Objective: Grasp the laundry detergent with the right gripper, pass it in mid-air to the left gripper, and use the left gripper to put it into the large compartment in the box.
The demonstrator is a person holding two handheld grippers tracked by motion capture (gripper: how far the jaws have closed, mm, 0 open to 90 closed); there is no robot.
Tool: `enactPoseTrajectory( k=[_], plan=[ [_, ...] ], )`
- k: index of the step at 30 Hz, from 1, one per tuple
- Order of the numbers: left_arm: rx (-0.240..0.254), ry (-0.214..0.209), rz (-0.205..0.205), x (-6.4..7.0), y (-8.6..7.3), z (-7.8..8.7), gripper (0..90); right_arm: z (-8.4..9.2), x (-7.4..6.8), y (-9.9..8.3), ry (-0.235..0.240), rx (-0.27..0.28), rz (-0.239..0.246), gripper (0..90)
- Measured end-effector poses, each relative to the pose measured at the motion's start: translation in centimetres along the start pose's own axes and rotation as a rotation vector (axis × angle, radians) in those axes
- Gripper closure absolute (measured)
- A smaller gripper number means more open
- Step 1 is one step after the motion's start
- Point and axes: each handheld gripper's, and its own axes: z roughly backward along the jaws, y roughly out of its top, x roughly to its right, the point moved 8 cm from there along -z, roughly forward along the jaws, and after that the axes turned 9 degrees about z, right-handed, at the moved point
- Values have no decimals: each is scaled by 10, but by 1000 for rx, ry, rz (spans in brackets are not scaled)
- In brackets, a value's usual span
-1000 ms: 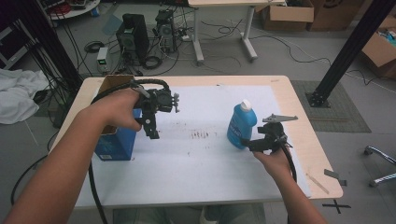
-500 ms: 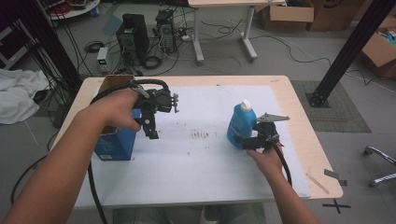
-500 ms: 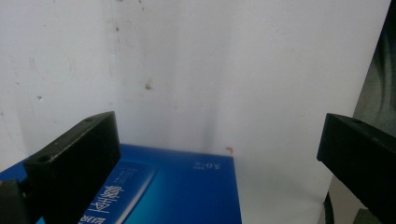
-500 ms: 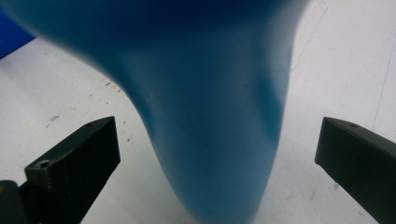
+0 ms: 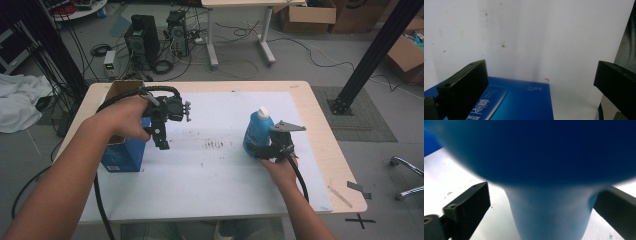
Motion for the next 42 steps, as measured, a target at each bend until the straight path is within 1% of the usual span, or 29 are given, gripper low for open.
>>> enactPoseTrajectory(
  k=[2,3,4,7,9,11,13,15,17,18,22,24,28,31,38,42],
  plan=[
    [3,-2,2,0,0,0,1,0,0,0,-3,3,0,52],
    [0,-1,3,0,-1,0,1,-1,0,0,3,7,-3,62],
    [0,0,2,0,-1,0,1,-2,0,0,-7,4,-6,73],
    [0,1,0,0,-1,0,1,-3,0,0,-11,12,-9,86],
    [2,0,3,0,-2,-1,1,-3,1,0,-19,13,-2,92],
    [1,0,3,0,-3,-1,1,-2,2,0,-22,16,-9,116],
    [0,0,5,0,-3,-1,0,-1,3,0,-35,22,-8,148],
    [0,0,5,0,-3,-2,1,-1,3,1,-34,28,-10,159],
    [-1,3,4,-1,-3,-3,1,0,1,2,-26,35,-5,187],
    [-5,3,4,-1,-3,-3,0,0,1,3,-33,37,9,213],
    [3,4,2,0,-1,-3,1,-1,0,2,-35,36,9,223],
    [4,2,0,0,0,-3,1,-1,1,2,-34,36,13,260],
    [-2,-2,-1,-1,0,-4,1,-1,2,1,-49,45,13,270],
    [-3,-5,2,-2,-1,-6,1,-1,2,0,-47,47,8,275],
    [-6,-7,-1,-2,0,-8,1,-1,1,0,-55,55,17,295],
    [0,-9,4,-2,-1,-8,1,-1,2,0,-62,62,18,313]
  ],
)
